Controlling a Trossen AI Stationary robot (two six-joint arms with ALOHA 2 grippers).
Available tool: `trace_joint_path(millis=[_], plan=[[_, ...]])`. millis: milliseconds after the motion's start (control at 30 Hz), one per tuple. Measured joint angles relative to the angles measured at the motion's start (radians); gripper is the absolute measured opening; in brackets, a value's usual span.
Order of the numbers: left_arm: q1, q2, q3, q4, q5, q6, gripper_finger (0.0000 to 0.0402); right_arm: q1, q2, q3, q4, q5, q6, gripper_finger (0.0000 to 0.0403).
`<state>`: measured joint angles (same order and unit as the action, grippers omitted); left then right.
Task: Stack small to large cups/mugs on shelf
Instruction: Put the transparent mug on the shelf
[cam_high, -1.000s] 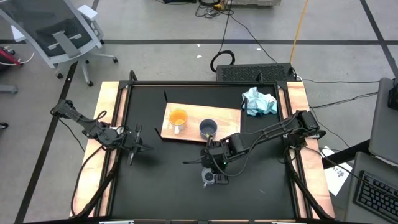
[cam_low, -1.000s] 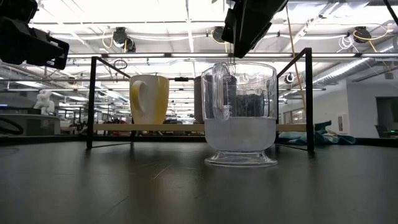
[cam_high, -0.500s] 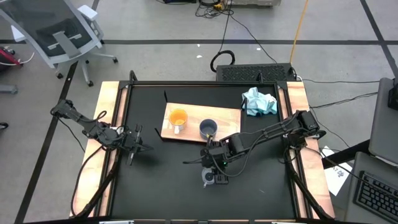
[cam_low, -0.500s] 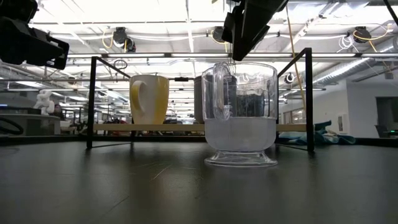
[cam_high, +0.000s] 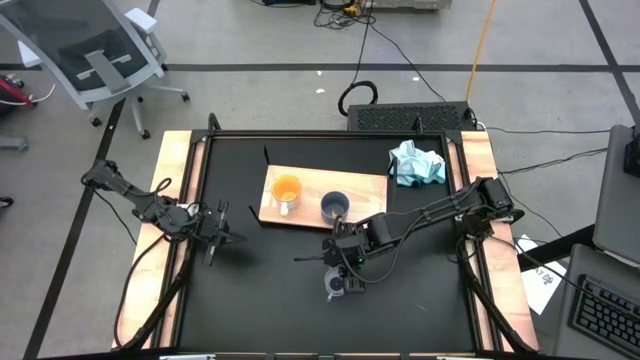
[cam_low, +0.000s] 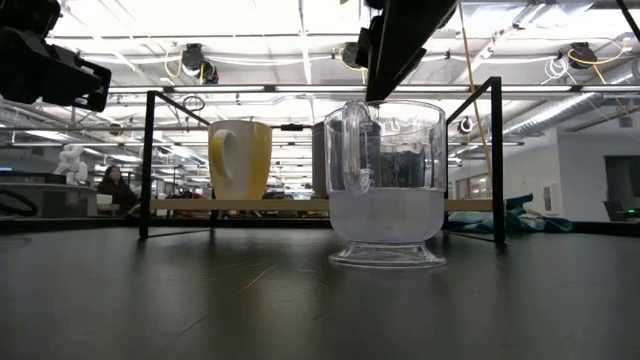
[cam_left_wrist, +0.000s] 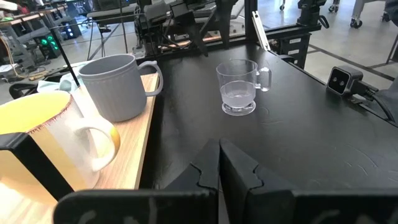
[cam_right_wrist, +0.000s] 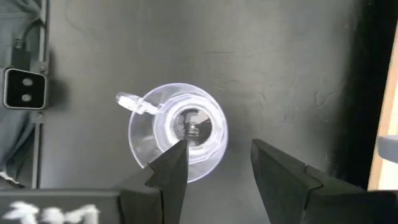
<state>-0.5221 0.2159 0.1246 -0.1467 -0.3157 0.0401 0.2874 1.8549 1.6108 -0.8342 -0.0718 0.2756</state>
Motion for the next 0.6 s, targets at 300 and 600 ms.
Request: trace_joint_path(millis=[300,600], plan=[[0.0,0.0,0.0,0.0,0.0,0.0,0.001,0.0,0.0,-0.065,0.036,0.027,0.004,0.0165],[0.0,0.0,0.0,0.0,0.0,0.0,0.001,0.0,0.0,-0.131,0.09,0.027,0.024,0.0165]])
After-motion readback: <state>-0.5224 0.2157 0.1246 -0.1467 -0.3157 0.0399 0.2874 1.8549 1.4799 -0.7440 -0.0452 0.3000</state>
